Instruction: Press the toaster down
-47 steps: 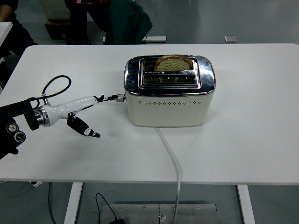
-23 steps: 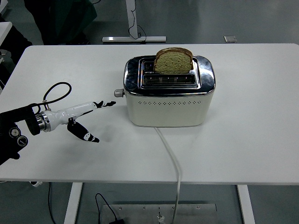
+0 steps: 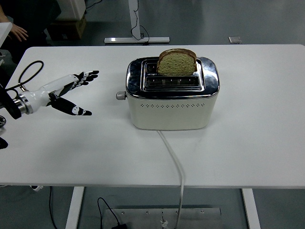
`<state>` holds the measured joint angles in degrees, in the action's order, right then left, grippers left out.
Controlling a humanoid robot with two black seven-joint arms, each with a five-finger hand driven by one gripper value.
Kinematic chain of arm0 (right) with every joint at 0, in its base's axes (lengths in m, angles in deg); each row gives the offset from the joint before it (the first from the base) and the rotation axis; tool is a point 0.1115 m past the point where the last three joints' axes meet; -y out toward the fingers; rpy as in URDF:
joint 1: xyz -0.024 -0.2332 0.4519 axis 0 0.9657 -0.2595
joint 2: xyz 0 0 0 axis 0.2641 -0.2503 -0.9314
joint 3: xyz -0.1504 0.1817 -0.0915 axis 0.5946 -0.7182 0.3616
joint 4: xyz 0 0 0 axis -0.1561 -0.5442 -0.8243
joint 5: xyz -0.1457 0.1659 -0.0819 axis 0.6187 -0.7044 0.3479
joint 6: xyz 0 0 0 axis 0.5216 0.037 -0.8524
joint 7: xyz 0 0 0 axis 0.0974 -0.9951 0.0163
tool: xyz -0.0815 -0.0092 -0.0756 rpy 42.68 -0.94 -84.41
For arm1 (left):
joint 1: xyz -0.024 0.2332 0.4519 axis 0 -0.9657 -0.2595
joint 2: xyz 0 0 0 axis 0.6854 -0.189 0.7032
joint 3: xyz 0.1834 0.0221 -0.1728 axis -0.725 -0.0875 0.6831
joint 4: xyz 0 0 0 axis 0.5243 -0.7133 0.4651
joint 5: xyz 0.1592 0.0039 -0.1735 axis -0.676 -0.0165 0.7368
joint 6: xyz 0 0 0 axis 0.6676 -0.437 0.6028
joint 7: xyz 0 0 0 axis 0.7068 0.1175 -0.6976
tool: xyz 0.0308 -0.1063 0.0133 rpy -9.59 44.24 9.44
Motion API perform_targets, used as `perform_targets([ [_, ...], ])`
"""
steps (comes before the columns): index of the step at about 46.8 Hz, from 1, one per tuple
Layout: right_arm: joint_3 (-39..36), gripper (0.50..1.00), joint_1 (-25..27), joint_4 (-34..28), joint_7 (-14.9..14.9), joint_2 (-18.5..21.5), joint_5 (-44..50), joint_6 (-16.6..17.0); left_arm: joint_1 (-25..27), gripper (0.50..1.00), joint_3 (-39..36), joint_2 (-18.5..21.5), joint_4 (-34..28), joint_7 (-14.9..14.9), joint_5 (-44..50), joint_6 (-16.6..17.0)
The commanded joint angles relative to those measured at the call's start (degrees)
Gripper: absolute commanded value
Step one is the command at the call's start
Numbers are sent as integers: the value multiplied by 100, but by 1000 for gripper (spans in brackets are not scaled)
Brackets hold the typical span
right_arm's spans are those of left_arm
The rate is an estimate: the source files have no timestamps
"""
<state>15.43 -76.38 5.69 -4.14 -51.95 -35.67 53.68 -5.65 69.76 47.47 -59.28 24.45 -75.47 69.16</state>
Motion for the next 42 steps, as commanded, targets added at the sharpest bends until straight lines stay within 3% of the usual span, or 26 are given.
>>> perform_targets([
  [1, -1, 998, 2, -6, 1, 0, 2, 0, 268, 1000, 10, 153, -3, 1, 585, -152],
  [8, -1, 998, 2, -6, 1, 0, -7, 0, 629, 1000, 10, 461, -3, 1, 1631, -205],
  [17, -1, 998, 2, -6, 1, 0, -7, 0, 735, 1000, 1, 382, 313, 1, 2686, -12],
  [29, -1, 998, 2, 3, 1, 0, 2, 0, 629, 1000, 1, -364, 1008, -8, 3803, 120],
  [42, -1, 998, 2, -6, 1, 0, 2, 0, 541, 1000, 18, -743, 1307, -60, 4506, 366],
])
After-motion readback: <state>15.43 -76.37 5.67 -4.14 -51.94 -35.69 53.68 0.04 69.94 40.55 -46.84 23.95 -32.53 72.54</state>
